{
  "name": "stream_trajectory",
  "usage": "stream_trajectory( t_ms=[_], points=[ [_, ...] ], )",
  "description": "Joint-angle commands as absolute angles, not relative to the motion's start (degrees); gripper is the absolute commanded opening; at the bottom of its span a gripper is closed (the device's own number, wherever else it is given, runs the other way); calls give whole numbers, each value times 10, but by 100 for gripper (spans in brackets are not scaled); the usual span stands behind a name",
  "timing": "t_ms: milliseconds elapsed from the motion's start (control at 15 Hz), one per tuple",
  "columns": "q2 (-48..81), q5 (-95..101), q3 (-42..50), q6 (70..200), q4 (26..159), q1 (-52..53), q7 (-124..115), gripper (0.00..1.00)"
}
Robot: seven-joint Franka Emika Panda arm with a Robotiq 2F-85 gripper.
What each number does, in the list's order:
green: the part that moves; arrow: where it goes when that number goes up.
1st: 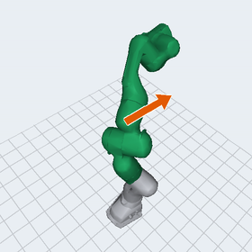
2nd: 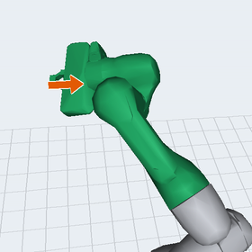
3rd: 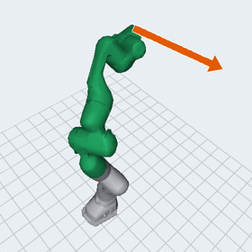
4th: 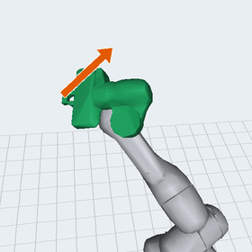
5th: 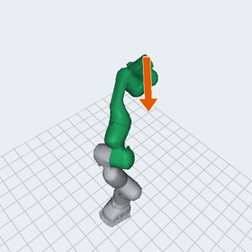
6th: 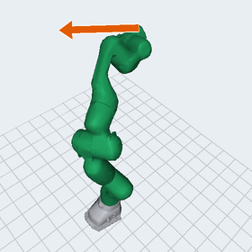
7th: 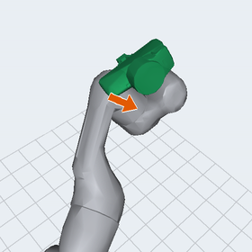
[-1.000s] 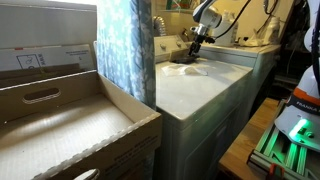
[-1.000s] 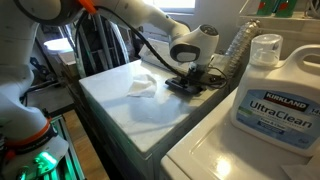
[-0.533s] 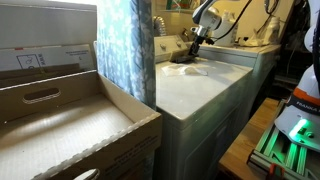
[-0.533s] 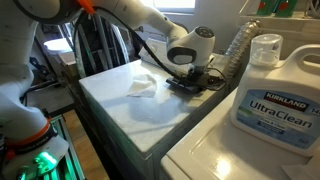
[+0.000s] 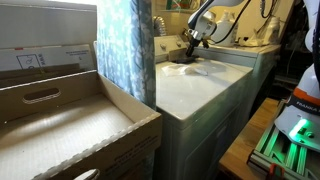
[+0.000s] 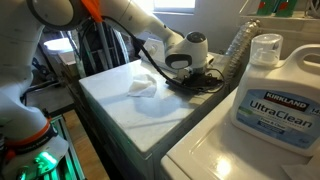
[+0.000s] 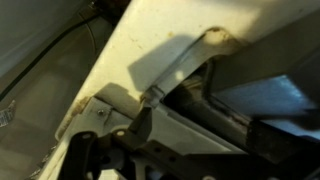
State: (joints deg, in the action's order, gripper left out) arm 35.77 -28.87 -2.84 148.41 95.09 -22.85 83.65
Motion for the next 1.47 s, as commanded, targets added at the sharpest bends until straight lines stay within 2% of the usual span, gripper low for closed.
stream_trajectory(
  t_ms=[0, 333, 733, 1400],
  points=[
    [355, -282, -50, 1461, 943, -255, 839, 100],
    [343, -293, -62, 1293, 905, -294, 898, 100],
    [351, -258, -15, 1128, 856, -280, 922, 100],
    [364, -251, -1, 1195, 867, -263, 926, 100]
  ],
)
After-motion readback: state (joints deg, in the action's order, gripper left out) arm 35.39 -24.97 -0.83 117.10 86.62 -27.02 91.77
